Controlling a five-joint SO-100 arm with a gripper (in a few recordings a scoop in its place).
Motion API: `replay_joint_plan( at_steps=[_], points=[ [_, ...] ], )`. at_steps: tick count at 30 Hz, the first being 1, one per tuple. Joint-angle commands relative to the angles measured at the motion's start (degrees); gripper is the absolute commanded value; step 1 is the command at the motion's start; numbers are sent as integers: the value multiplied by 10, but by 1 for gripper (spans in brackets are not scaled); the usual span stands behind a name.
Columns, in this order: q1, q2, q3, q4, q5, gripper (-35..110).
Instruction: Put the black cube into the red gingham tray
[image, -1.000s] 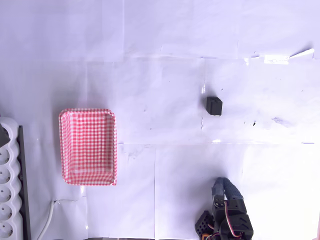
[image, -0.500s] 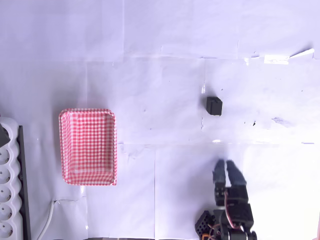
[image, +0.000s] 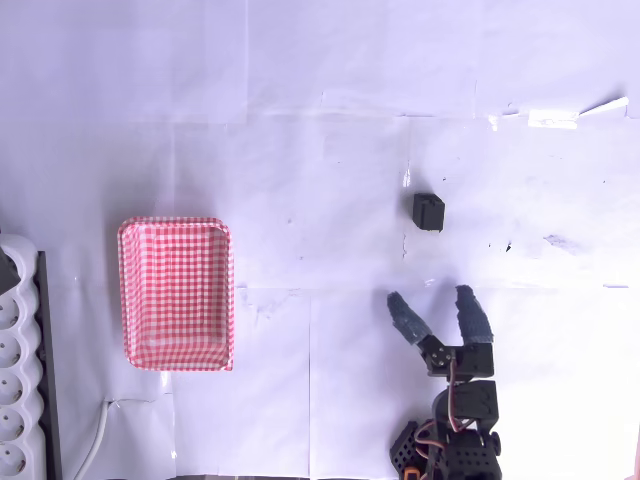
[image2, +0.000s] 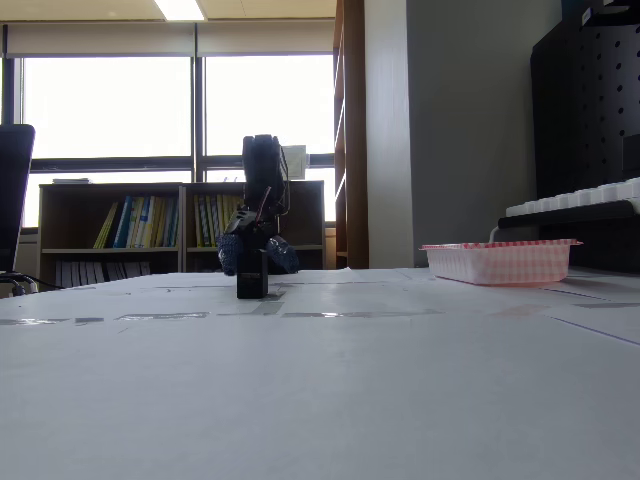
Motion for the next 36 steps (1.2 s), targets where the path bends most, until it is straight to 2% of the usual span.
replay_joint_plan(
  at_steps=[1, 8, 19, 36],
  points=[
    [-7, 76, 5, -108, 6, 44],
    [-15, 173, 40, -185, 14, 44],
    [-4, 320, 200, -215, 11, 44],
    [-21, 459, 283, -352, -8, 44]
  ],
)
